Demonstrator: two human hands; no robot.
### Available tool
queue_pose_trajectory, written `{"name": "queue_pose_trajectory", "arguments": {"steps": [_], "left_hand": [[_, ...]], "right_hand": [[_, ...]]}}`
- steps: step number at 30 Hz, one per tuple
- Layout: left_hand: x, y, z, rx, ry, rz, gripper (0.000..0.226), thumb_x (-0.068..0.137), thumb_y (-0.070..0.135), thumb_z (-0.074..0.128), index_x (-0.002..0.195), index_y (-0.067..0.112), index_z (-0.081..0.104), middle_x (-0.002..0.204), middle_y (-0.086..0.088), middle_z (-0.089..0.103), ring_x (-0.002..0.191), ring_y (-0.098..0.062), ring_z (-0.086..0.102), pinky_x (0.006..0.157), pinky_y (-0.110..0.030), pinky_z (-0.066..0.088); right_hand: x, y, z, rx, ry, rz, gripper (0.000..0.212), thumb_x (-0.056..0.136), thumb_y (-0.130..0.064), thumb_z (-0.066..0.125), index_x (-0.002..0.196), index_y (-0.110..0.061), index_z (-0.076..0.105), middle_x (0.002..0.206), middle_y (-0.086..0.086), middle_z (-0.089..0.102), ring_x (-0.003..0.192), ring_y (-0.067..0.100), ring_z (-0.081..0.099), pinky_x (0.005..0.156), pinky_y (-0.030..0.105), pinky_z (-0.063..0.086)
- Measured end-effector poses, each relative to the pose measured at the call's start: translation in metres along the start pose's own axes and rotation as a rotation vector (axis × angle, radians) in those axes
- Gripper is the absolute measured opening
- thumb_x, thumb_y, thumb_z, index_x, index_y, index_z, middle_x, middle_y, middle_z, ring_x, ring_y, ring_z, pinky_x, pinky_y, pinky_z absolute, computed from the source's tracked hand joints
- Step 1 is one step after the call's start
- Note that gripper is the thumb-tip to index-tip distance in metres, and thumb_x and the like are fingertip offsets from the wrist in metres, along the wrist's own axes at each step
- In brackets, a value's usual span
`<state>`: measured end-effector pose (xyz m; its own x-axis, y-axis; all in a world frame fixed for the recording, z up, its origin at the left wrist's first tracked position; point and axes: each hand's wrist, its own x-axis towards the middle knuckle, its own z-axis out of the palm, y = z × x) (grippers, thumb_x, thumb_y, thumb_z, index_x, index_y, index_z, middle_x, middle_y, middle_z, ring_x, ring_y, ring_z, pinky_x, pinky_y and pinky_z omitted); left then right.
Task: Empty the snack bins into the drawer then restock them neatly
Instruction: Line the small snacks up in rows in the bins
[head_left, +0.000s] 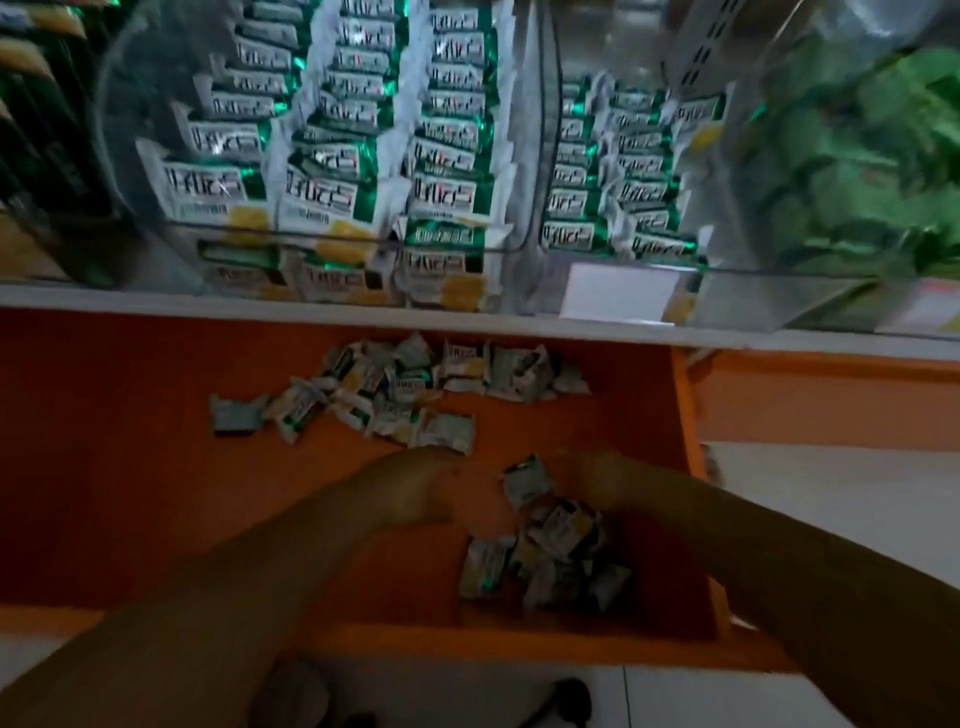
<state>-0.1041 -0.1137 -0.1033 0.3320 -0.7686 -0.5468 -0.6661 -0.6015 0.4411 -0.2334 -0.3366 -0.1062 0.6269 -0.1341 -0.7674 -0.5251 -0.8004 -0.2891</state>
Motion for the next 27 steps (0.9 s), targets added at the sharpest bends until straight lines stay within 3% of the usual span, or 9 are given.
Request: {"name": "queue_pose_trajectory", "arguments": {"steps": [5,10,13,15,17,19,22,25,27], "left_hand": [[0.039,0.002,0.040,-0.035,-0.323,-0.105,0.070,0.091,0.044,0.065,0.151,0.027,0.032,0.155,-0.003,0.034,0.137,-0.023,0.038,0.111,-0.034,0.036],[0.064,0.020,0.061,0.020,-0.532,-0.094,0.085,0.090,0.039,0.068,0.155,0.015,0.019,0.161,-0.007,0.020,0.145,-0.027,0.026,0.115,-0.036,0.028],[0.073,0.026,0.070,0.076,-0.548,-0.118,0.075,0.090,0.038,0.067,0.150,0.008,0.032,0.155,-0.011,0.033,0.137,-0.028,0.037,0.109,-0.036,0.035],[0.076,0.039,0.062,0.052,-0.544,-0.106,0.059,0.094,0.031,0.062,0.141,0.004,0.041,0.145,-0.011,0.044,0.115,-0.021,0.048,0.091,-0.030,0.039],[0.070,0.057,0.044,-0.015,-0.509,-0.117,0.040,0.097,0.022,0.057,0.131,0.004,0.049,0.126,-0.010,0.053,0.087,-0.015,0.043,0.071,-0.025,0.034],[0.071,0.046,0.047,-0.018,-0.513,-0.129,0.021,0.096,0.024,0.059,0.112,0.010,0.057,0.108,-0.008,0.056,0.077,-0.011,0.044,0.063,-0.022,0.034],[0.073,0.009,0.064,-0.084,-0.503,-0.206,0.049,0.093,0.033,0.065,0.132,0.007,0.050,0.133,-0.011,0.051,0.110,-0.024,0.053,0.076,-0.027,0.041],[0.069,-0.004,0.054,-0.198,-0.409,-0.245,0.048,0.091,0.030,0.067,0.128,0.003,0.050,0.124,-0.017,0.055,0.085,-0.022,0.054,0.059,-0.028,0.035],[0.065,-0.008,0.047,-0.248,-0.352,-0.283,0.045,0.089,0.027,0.069,0.121,0.000,0.053,0.116,-0.021,0.057,0.066,-0.014,0.045,0.053,-0.028,0.032]], "right_hand": [[0.064,0.023,0.042,0.148,0.007,0.078,0.086,0.074,-0.040,0.079,0.147,-0.027,0.035,0.149,0.010,0.038,0.135,0.033,0.039,0.111,0.044,0.035],[0.082,0.033,0.061,0.170,-0.015,0.074,0.085,0.082,-0.035,0.074,0.151,-0.034,0.024,0.149,0.015,0.019,0.129,0.037,0.038,0.105,0.039,0.040],[0.084,0.034,0.071,0.222,0.092,0.096,0.074,0.077,-0.033,0.079,0.140,-0.028,0.042,0.139,0.015,0.036,0.118,0.036,0.048,0.097,0.042,0.046],[0.083,0.037,0.074,0.294,0.128,0.085,0.062,0.071,-0.030,0.084,0.124,-0.029,0.051,0.129,0.015,0.047,0.106,0.033,0.055,0.085,0.041,0.052],[0.081,0.037,0.070,0.356,0.158,0.104,0.050,0.071,-0.028,0.084,0.107,-0.029,0.049,0.119,0.015,0.052,0.100,0.031,0.057,0.080,0.040,0.054],[0.076,0.037,0.062,0.366,0.148,0.124,0.044,0.076,-0.025,0.081,0.099,-0.023,0.043,0.111,0.013,0.055,0.099,0.030,0.057,0.081,0.040,0.053],[0.070,0.038,0.053,0.374,0.120,0.114,0.041,0.084,-0.025,0.073,0.114,-0.013,0.047,0.113,0.011,0.057,0.104,0.030,0.057,0.088,0.041,0.050],[0.060,0.036,0.046,0.358,0.101,0.070,0.049,0.091,-0.031,0.064,0.133,-0.013,0.047,0.128,0.011,0.054,0.114,0.029,0.055,0.096,0.043,0.047],[0.057,0.038,0.047,0.339,-0.004,0.079,0.045,0.093,-0.044,0.057,0.124,-0.012,0.055,0.125,0.005,0.057,0.111,0.027,0.058,0.097,0.041,0.047]]}}
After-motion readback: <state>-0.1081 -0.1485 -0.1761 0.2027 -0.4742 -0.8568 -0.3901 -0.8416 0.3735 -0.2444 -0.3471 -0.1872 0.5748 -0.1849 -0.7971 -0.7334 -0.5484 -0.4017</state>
